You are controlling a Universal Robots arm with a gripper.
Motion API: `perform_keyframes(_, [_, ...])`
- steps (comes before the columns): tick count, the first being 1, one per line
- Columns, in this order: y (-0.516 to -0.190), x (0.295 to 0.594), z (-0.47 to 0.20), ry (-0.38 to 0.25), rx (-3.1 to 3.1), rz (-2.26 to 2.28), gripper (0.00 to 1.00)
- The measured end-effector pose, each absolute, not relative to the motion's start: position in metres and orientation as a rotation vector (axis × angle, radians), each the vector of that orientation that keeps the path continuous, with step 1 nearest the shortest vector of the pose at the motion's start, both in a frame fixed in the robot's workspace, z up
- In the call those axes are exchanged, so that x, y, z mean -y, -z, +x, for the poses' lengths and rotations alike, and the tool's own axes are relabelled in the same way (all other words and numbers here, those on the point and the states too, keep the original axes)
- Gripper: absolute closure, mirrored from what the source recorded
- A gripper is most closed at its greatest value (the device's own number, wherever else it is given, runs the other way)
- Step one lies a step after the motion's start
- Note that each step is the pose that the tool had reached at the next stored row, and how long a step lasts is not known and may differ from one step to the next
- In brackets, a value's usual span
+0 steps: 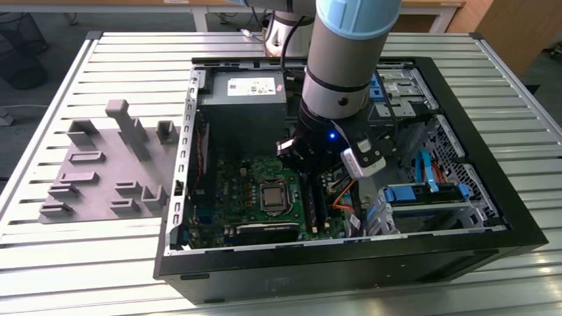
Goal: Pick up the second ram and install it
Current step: 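Insert the second ram into the second slot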
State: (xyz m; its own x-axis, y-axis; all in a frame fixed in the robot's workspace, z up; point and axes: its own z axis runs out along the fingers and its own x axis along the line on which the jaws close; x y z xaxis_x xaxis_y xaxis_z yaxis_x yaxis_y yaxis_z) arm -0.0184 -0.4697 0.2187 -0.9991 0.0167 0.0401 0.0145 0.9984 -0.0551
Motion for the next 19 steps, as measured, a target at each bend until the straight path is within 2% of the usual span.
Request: perform_keyframes(19, [-0.2171,0.4697,-0.0184,-0.085,3.1,-0.02,0.85])
